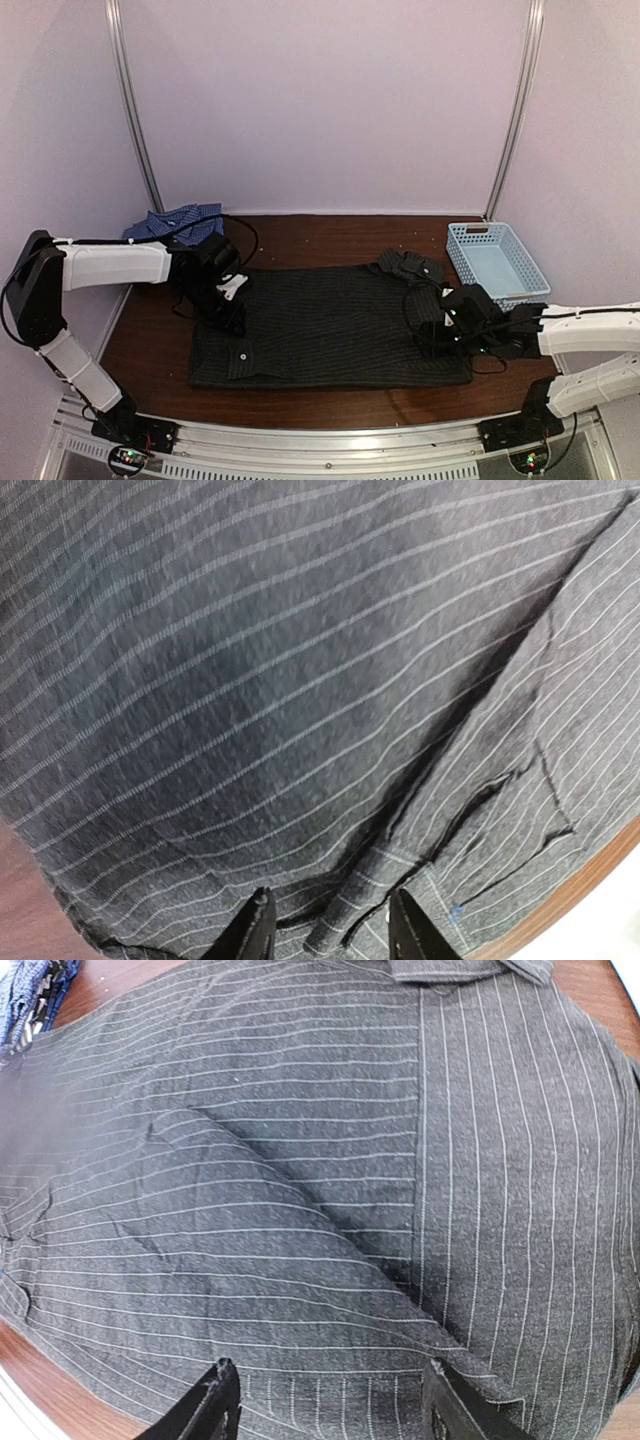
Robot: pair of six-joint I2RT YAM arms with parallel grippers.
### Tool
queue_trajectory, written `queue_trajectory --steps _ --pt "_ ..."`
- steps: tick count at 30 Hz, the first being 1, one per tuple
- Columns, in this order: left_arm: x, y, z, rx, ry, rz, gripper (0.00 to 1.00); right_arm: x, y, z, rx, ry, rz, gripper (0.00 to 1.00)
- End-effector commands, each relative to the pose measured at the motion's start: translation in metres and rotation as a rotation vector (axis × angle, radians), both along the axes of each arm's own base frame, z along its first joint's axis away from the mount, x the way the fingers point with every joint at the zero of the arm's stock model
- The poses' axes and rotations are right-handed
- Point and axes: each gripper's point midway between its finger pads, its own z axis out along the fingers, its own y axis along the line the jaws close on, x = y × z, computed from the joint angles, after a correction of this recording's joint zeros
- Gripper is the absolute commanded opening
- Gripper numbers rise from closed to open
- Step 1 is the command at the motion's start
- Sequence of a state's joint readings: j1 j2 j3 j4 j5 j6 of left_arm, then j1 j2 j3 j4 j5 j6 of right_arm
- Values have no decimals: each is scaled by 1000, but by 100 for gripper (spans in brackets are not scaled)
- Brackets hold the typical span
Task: Fold and stack the long sleeve shirts
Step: Adjust the sleeve of the 1/3-folded shirt, then move the 1/3-folded shirt to the center of the board.
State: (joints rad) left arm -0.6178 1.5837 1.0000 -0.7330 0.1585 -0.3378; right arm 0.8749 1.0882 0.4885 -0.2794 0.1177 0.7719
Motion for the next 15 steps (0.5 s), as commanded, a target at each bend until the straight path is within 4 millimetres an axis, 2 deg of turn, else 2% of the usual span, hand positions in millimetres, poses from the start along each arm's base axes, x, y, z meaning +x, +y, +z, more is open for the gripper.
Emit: queue_trajectory --steps 1,5,7,10,15 --pt "16 -13 25 -85 -87 -2 41 6 6 10 -7 -35 14 63" --pt "5 -44 45 -316 -104 -35 43 8 15 4 -4 -21 33 63" --pt "-5 -57 46 -400 -96 -48 45 9 16 -4 -24 -3 35 63" --pt "-19 -70 38 -436 -78 -67 46 9 14 -19 -63 31 21 62" --pt "-31 -71 8 -379 -58 -62 46 5 5 -40 -115 87 -13 61"
